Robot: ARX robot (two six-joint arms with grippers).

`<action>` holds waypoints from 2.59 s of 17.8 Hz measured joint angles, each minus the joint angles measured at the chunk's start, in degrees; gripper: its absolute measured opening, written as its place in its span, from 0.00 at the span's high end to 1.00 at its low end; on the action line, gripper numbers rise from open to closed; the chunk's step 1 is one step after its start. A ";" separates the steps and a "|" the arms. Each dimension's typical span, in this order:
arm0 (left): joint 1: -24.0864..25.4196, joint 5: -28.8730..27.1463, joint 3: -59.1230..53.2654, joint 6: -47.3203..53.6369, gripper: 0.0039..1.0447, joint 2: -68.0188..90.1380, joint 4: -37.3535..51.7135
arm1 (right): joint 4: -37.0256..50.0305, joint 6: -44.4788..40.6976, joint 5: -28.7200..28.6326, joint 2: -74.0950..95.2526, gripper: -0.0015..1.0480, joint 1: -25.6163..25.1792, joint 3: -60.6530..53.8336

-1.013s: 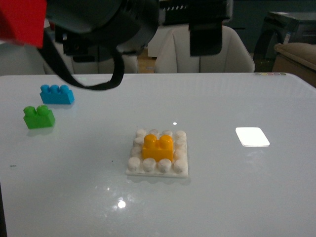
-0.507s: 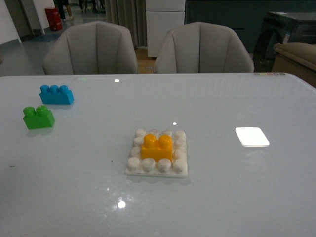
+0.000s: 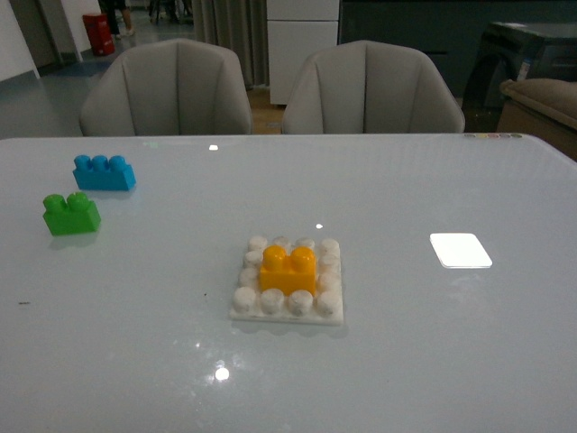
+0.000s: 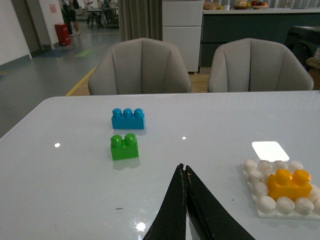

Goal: Insert yellow block into base center

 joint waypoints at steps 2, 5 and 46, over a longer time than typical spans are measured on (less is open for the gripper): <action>5.53 4.90 -1.36 0.00 0.99 -4.83 -3.39 | 0.02 0.00 0.00 0.00 0.06 0.00 0.00; 5.64 5.38 -1.88 0.02 0.99 -7.32 -5.03 | 0.02 0.00 -0.02 0.00 0.06 0.00 0.00; 5.33 5.62 -3.93 0.07 0.06 -39.10 -34.53 | 0.02 0.00 0.00 0.00 0.06 0.00 0.00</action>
